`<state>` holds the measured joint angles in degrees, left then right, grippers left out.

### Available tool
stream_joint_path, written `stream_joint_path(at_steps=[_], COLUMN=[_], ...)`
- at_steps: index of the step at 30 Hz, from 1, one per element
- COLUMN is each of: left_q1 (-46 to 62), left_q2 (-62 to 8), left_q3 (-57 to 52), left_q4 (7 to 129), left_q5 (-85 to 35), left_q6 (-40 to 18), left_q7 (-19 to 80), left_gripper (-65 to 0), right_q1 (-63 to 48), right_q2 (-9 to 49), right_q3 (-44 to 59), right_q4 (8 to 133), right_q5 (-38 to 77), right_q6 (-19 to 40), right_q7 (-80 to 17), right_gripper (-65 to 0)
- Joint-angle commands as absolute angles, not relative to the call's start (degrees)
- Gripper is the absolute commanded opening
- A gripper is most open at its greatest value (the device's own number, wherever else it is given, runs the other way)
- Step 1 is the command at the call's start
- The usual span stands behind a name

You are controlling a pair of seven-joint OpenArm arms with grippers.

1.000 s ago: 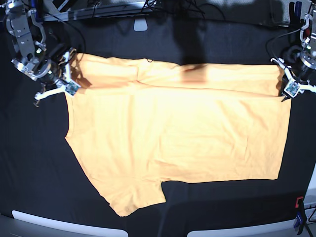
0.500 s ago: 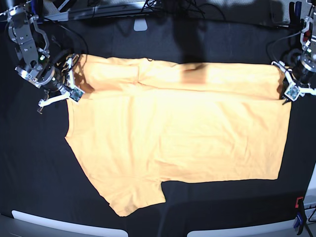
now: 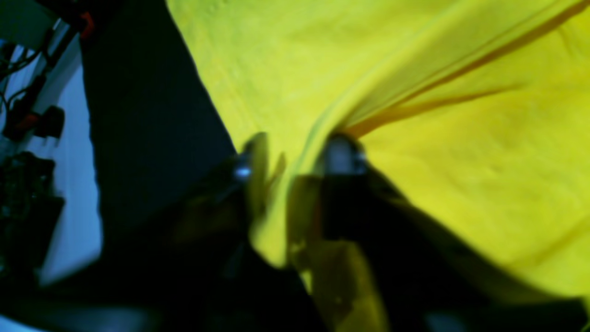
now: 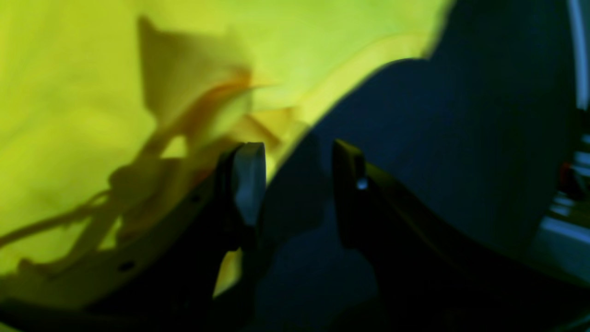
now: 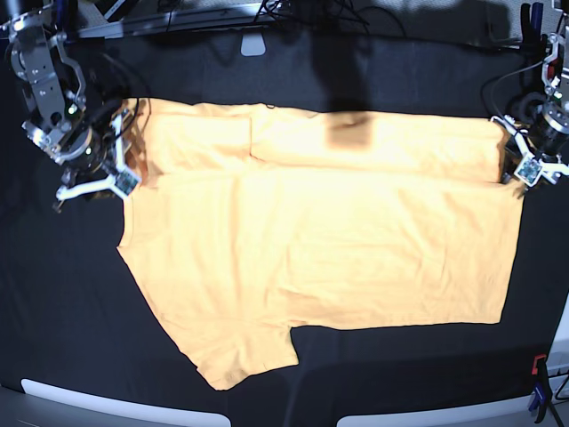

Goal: Layout the t-shirt on the table in an organized manner, then fold the t-shirt properly
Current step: 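Lower the shirt with both grippers and adjust the grip on the shoulders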

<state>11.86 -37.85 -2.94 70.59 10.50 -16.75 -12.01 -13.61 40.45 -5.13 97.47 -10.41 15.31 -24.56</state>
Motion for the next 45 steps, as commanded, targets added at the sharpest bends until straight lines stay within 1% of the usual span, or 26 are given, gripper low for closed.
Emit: stream_joint_path(at_steps=[1, 5, 10, 13, 16, 19, 21, 26, 30, 33, 35, 41, 45], left_q1=[11.27, 11.27, 11.44, 11.73, 13.13, 17.08, 20.64, 28.62, 34.54, 38.11, 39.44, 34.81, 31.11], left_q2=[-39.44, -40.73, -43.11, -44.53, -46.04, -48.14, -49.54, -50.37, -50.39, -50.37, -50.33, -49.04, -49.06], left_q3=[-3.51, -3.70, -3.70, -3.70, -3.70, -3.70, -3.70, -3.70, -3.70, -3.70, -3.70, -3.68, -3.68], left_q4=[71.22, 71.22, 71.24, 71.29, 72.29, 75.90, 79.50, 88.40, 92.73, 93.82, 93.60, 90.78, 86.61], left_q5=[9.93, 9.93, 9.93, 9.93, 9.93, 10.00, 10.50, 18.46, 26.98, 31.27, 33.50, 33.41, 33.41], left_q6=[-15.79, -12.71, -12.64, -12.64, -12.62, -12.64, -12.64, -12.64, -12.99, -15.77, -15.99, -15.90, -15.92], left_q7=[-13.06, -11.81, -7.62, -5.61, -4.89, -4.86, -4.34, -1.02, -0.91, -3.07, -6.24, -6.22, -8.19], left_gripper=[-42.2, -42.2, -42.2, -42.2, -42.2, -42.2, -42.2, -42.2, -42.2, -42.2, -42.2, -42.2, -42.2], right_q1=[-12.99, -13.04, -13.04, -13.08, -14.20, -17.21, -20.16, -27.97, -31.97, -32.91, -32.91, -33.23, -33.54], right_q2=[41.60, 41.60, 41.63, 41.63, 41.63, 41.63, 41.63, 41.60, 41.58, 41.58, 41.58, 41.58, 41.56], right_q3=[-4.47, -4.45, -3.40, -0.36, 4.45, 9.08, 11.22, 12.53, 12.53, 12.53, 12.51, 12.36, 12.36], right_q4=[98.24, 98.24, 98.24, 98.24, 98.83, 101.58, 104.62, 112.18, 115.20, 115.57, 115.57, 115.57, 115.57], right_q5=[-10.26, -10.24, -10.22, -9.78, -5.43, -2.33, -2.11, -2.17, -2.87, -2.94, -2.83, -2.57, -2.55], right_q6=[14.48, 14.46, 14.46, 14.44, 14.52, 14.70, 16.23, 17.58, 17.58, 17.56, 17.58, 17.58, 17.63], right_q7=[-24.10, -24.75, -25.36, -26.28, -26.46, -26.41, -26.41, -26.48, -26.72, -27.09, -27.09, -27.05, -27.14], right_gripper=[-41.4, -41.4, -41.4, -41.4, -41.4, -41.4, -41.5, -41.5, -41.5, -41.5, -41.5, -41.5, -41.5])
